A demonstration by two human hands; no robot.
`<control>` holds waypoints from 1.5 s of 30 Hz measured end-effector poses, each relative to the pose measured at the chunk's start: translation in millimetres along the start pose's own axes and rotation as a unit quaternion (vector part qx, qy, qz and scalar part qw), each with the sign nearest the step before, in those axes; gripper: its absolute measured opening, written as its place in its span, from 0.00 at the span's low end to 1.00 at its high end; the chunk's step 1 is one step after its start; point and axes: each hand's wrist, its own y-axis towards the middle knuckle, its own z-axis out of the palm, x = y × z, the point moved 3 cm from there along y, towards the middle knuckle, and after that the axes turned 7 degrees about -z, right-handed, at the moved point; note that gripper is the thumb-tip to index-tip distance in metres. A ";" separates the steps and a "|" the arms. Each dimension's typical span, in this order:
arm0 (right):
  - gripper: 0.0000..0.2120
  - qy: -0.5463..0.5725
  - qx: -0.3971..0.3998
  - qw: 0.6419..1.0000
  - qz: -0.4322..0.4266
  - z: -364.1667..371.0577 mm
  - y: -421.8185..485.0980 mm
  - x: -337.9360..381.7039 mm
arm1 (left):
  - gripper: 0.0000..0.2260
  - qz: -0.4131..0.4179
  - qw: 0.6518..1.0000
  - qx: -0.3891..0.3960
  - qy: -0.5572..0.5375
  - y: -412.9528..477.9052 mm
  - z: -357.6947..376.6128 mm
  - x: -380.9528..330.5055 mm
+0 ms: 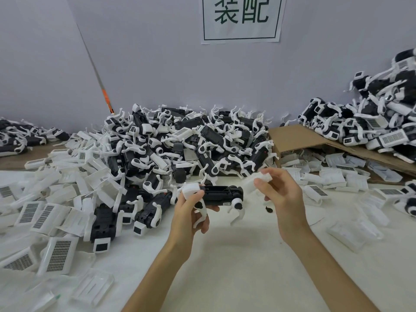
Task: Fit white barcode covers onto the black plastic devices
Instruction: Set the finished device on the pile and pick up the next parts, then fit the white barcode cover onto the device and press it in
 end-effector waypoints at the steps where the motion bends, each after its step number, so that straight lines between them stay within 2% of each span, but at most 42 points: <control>1: 0.07 0.009 -0.003 1.000 0.006 -0.9 0.5 -0.1 | 0.24 -0.003 1.000 0.001 -0.004 0.3 -0.8 -0.3; 5: 0.10 0.069 0.014 0.996 0.047 1.1 0.2 -2.2 | 0.25 -0.006 1.000 0.007 0.010 0.2 -1.1 0.9; 7: 0.11 0.048 0.035 0.997 0.045 4.3 -0.3 -2.5 | 0.25 -0.006 1.000 0.013 0.021 0.3 -0.2 2.5; 11: 0.27 -0.034 0.031 0.999 0.004 4.9 -3.3 0.5 | 0.23 0.000 0.999 0.027 0.039 0.6 3.3 5.1; 12: 0.28 -0.041 0.037 0.998 -0.005 5.4 -4.2 2.9 | 0.23 0.002 0.999 0.032 0.041 0.3 4.0 5.3; 15: 0.24 -0.055 0.072 0.996 -0.017 10.0 -6.4 7.1 | 0.19 0.013 0.997 0.052 0.051 -1.0 7.3 5.4; 18: 0.24 -0.128 0.091 0.986 -0.053 13.9 -8.8 5.9 | 0.19 0.031 0.995 0.073 0.064 -2.1 9.8 6.1; 23: 0.20 -0.168 0.084 0.980 -0.067 15.6 -11.3 5.5 | 0.20 0.051 0.988 0.126 0.073 -5.7 15.1 7.7; 28: 0.14 -0.223 0.105 0.966 -0.080 18.3 -14.7 2.2 | 0.16 0.066 0.986 0.135 0.073 -5.6 15.3 6.8; 35: 0.13 -0.195 0.082 0.975 -0.069 20.0 -19.2 -1.7 | 0.21 0.100 0.975 0.163 0.117 -8.9 16.6 5.4; 38: 0.13 -0.204 0.093 0.971 -0.084 19.9 -19.3 0.2 | 0.24 0.111 0.973 0.151 0.133 -10.5 18.7 5.9; 41: 0.13 -0.238 0.114 0.957 -0.123 22.0 -20.9 1.2 | 0.26 0.141 0.974 0.098 0.150 -10.7 20.0 4.9; 45: 0.16 -0.290 0.201 0.920 -0.172 21.6 -17.6 3.3 | 0.26 0.182 0.965 0.049 0.184 -9.0 12.6 0.9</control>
